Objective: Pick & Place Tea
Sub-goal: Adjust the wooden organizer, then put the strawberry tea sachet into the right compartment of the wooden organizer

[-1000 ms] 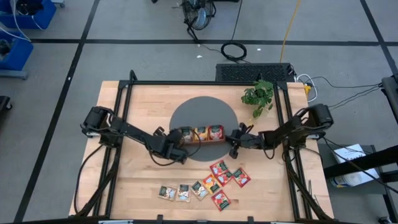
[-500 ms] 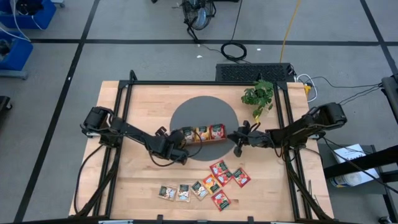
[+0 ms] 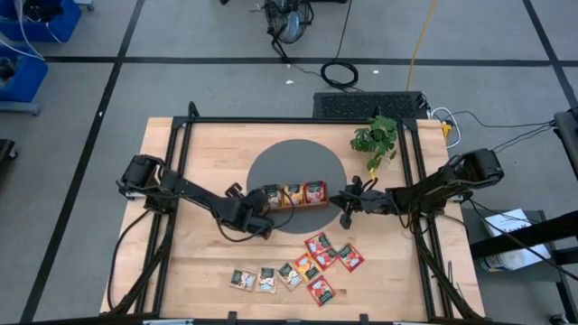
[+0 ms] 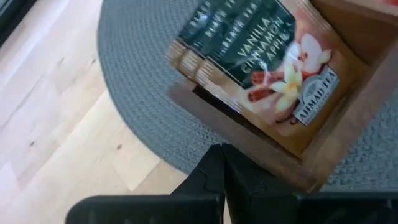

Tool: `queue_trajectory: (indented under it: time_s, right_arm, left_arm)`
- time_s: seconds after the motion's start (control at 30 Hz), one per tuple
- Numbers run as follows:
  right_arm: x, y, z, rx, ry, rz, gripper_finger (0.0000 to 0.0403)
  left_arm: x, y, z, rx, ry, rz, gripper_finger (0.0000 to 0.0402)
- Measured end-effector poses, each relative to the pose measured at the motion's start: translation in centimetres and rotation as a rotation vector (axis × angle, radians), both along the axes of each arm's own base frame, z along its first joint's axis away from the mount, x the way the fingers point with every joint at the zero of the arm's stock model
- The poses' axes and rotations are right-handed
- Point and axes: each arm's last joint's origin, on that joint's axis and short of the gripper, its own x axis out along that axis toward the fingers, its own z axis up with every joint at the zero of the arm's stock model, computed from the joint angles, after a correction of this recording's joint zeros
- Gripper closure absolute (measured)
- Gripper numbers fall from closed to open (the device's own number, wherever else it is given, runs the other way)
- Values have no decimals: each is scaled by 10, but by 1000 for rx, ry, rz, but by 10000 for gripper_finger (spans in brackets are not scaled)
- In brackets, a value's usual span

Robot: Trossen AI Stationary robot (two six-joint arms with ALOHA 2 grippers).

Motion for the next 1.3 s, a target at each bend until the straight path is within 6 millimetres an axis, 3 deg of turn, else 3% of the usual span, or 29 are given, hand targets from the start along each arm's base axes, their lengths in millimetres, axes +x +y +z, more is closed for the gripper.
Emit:
queue_trajectory:
  time_s: [0.33,0.53,0.67,0.8,0.93,1.13,1.3]
  right_arm:
    - [-1,2,-2,-3,23,14,403]
    - [-4,6,-5,-31,62,29,403]
    - [-5,12,-4,-111,59,-5,403]
    - [-8,24,-2,-89,49,62,403]
    - [-13,37,-6,-3,99,171,403]
    - [-18,57,-4,39,73,287,403]
    - [-22,70,-3,69,63,376,403]
  left_arm:
    - [0,-9,20,15,49,36,399]
    - [-12,-40,46,98,36,67,399]
    - [-10,-78,55,81,-116,-65,400]
    - [-3,-120,57,71,-261,-355,399]
    - [6,-143,59,74,-349,-605,400]
    - [23,-140,39,5,-344,-820,400]
    - [46,-115,25,-89,-371,-785,396]
